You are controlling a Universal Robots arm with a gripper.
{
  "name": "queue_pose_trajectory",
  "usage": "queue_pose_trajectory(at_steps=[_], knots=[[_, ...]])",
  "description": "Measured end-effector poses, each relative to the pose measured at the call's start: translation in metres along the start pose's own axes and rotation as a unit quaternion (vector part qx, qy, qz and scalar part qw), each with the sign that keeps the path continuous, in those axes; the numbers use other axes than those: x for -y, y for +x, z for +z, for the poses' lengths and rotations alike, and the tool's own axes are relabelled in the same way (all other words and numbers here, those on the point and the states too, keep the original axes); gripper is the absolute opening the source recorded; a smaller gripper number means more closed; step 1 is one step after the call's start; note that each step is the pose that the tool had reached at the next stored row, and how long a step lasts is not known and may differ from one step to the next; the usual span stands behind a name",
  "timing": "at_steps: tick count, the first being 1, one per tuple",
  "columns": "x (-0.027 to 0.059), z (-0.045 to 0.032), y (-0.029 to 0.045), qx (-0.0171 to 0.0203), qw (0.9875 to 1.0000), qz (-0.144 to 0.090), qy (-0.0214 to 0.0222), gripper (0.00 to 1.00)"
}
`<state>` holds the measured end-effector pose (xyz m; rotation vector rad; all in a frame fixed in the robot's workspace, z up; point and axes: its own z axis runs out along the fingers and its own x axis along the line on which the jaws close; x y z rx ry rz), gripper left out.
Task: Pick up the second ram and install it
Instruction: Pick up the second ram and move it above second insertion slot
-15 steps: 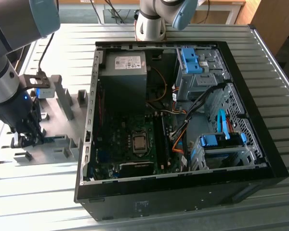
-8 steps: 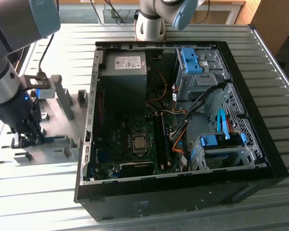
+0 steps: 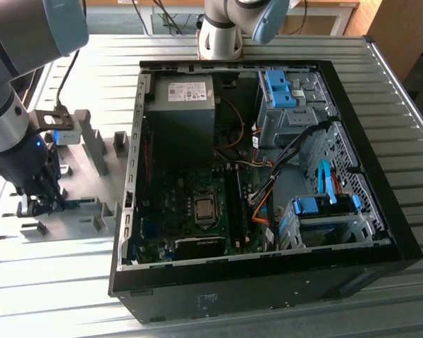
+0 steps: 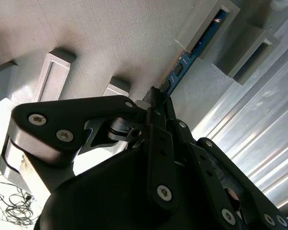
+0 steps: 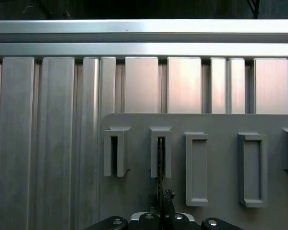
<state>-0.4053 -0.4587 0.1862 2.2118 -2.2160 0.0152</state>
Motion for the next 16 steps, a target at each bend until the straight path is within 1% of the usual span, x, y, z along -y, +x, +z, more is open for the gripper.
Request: queue_pose_trajectory(at_steps=[8, 16], knots=[[0.0000, -0.0007, 0.0000, 0.0001, 1.0000, 0.000, 0.0001, 0.14], [-0.0001, -0.0092, 0.0001, 0.0000, 1.0000, 0.000, 0.0000, 0.14]])
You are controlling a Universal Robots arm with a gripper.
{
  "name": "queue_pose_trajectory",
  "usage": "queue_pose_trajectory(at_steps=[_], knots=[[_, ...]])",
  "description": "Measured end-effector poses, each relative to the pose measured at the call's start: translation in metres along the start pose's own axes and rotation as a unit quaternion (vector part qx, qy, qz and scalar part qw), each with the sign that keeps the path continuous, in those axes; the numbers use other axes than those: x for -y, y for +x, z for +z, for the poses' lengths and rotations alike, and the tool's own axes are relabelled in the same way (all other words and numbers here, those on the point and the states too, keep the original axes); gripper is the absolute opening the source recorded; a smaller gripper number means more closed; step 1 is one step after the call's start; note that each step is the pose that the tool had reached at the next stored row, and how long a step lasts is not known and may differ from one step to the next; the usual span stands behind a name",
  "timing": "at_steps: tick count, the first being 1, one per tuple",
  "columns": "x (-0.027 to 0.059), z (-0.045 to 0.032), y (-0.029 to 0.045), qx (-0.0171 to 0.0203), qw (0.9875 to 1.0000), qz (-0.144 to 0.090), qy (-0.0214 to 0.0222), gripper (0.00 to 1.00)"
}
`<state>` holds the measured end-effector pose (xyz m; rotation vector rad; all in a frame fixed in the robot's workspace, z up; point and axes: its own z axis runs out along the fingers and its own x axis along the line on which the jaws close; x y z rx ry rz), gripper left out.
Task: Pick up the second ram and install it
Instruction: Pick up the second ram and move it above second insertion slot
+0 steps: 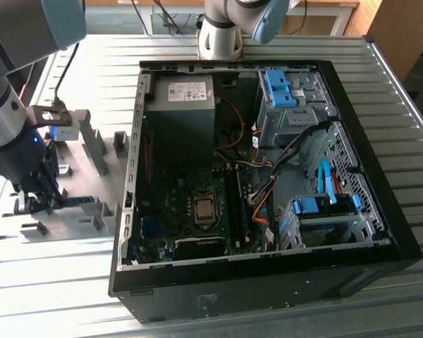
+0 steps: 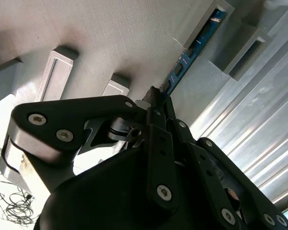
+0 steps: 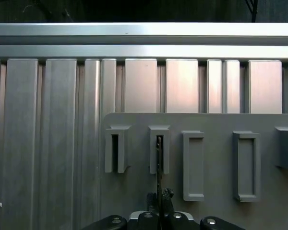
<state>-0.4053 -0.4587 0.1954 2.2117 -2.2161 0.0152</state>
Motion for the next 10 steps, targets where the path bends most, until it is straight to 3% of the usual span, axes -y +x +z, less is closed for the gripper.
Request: queue_pose_trajectory(at_steps=[5, 10], knots=[[0.0001, -0.0065, 0.0001, 0.0000, 1.0000, 0.000, 0.0000, 0.14], [0.0000, -0.0066, 0.0001, -0.0002, 1.0000, 0.000, 0.0000, 0.14]])
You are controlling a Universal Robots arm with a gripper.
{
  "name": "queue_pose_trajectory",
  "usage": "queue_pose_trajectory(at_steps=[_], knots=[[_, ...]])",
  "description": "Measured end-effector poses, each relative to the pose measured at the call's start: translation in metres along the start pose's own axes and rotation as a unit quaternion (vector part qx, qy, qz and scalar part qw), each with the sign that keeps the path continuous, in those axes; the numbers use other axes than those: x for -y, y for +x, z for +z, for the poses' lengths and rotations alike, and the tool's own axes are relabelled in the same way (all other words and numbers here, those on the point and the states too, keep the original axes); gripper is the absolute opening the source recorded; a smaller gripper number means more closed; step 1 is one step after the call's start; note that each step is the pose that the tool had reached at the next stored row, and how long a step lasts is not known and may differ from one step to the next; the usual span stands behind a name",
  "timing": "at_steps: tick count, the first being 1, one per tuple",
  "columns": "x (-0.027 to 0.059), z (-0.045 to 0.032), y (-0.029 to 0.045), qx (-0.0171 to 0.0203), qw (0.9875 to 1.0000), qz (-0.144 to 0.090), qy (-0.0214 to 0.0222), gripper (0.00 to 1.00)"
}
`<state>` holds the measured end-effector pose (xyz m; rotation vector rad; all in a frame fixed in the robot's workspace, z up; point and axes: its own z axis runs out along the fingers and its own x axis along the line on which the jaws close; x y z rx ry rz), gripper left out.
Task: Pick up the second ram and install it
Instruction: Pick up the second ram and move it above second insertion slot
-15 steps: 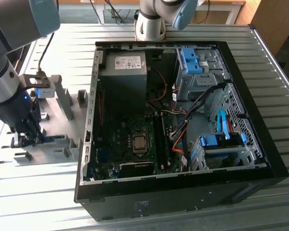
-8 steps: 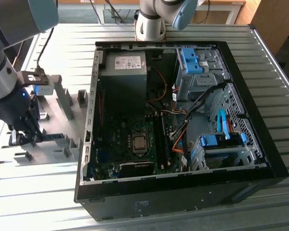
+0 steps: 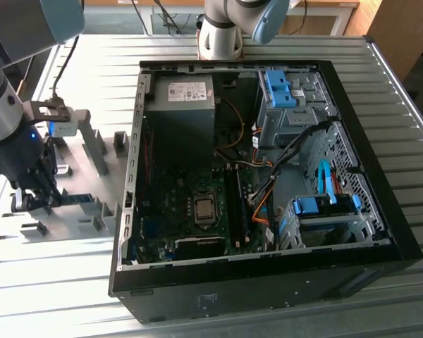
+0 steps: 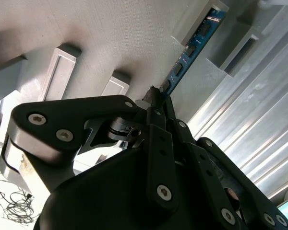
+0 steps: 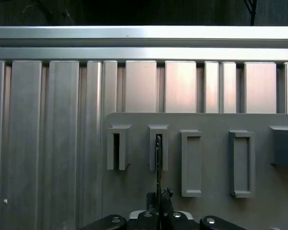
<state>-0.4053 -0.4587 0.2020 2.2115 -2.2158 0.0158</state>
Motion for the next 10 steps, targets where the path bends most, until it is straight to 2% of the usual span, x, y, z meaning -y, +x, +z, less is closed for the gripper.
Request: queue_pose_trajectory(at_steps=[10], knots=[[0.0000, -0.0042, 0.0001, 0.0000, 1.0000, 0.000, 0.0000, 0.14]])
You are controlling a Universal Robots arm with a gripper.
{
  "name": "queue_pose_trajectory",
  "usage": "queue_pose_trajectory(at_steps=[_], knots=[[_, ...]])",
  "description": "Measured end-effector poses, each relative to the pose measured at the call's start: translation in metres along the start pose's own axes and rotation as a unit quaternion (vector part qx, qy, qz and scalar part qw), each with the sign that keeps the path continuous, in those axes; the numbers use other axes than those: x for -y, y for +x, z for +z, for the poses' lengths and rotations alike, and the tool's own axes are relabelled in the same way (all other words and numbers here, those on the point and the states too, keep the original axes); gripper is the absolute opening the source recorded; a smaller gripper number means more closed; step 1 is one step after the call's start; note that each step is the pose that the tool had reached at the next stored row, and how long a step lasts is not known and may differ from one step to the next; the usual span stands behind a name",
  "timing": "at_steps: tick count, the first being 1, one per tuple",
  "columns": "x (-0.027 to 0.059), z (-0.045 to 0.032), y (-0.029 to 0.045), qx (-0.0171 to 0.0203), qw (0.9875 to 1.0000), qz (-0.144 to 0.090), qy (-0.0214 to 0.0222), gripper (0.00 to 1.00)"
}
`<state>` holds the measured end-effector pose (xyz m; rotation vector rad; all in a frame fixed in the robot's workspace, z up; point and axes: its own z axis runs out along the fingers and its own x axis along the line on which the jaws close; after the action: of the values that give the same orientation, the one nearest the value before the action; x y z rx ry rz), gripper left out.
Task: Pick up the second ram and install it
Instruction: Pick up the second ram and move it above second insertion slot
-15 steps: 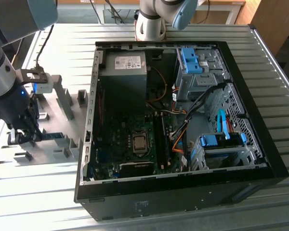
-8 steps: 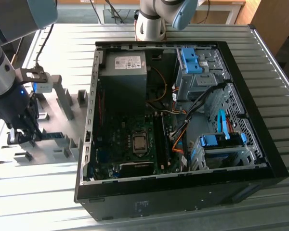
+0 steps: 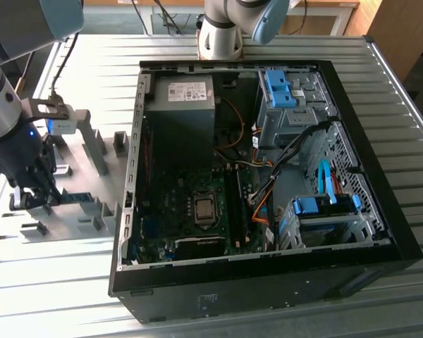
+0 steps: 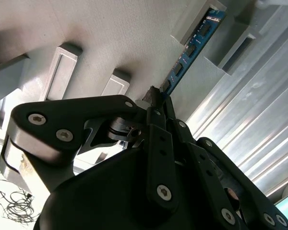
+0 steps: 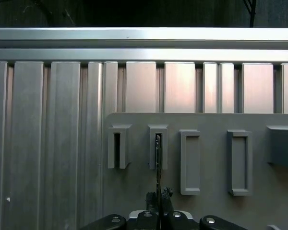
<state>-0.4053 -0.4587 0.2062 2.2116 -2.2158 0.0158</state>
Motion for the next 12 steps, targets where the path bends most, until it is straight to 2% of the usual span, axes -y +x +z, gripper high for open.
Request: queue_pose_trajectory(at_steps=[12], knots=[[0.0000, -0.0025, 0.0000, 0.0000, 1.0000, 0.000, 0.0000, 0.14]])
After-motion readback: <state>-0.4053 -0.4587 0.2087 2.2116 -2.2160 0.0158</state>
